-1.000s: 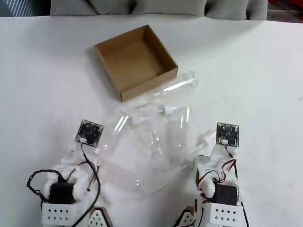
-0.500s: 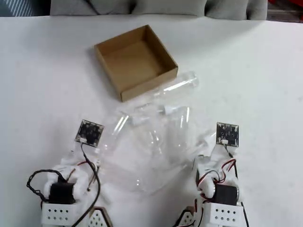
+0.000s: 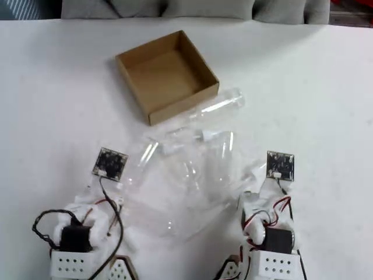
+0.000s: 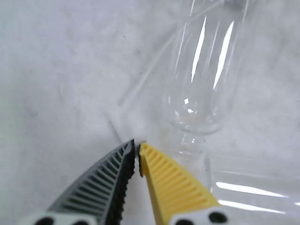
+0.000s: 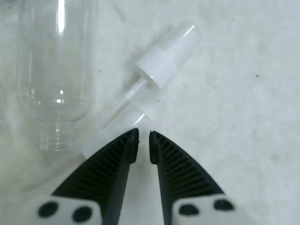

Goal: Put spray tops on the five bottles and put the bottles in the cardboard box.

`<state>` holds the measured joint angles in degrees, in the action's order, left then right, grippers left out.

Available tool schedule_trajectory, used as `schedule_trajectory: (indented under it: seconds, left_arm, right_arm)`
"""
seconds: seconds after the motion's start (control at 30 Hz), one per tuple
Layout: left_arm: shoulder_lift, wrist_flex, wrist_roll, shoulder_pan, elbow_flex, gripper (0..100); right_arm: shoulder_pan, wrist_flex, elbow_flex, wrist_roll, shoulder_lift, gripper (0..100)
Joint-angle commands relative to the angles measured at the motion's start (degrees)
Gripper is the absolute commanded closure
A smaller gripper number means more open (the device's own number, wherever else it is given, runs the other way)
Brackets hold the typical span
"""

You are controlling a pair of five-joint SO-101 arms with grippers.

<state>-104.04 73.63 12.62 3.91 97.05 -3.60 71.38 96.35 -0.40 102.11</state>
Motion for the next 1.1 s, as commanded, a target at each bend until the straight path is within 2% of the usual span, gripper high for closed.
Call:
schedule_trajectory:
  seconds: [0.0,0.6,0.77,1.07]
  left_arm:
    - [-0.4,0.1,0.2,0.5,-0.1,98]
    - [-0.4,-0.7,0.4,0.3,-2.5,98]
    - [-0.4,-3.5,0.2,0.5,-6.1,98]
    - [-0.4,-12.1,1.8,-1.7,-3.8,98]
  right_arm:
    - [0.1,0.4,0.5,-0.5,-0.3,98.4]
    - [0.3,0.4,0.5,-0.1,-0.3,98.4]
    - [0.3,0.4,0.2,-0.1,-0.3,98.4]
    - [-0.2,-0.3,0.4,-0.1,-0.3,98.4]
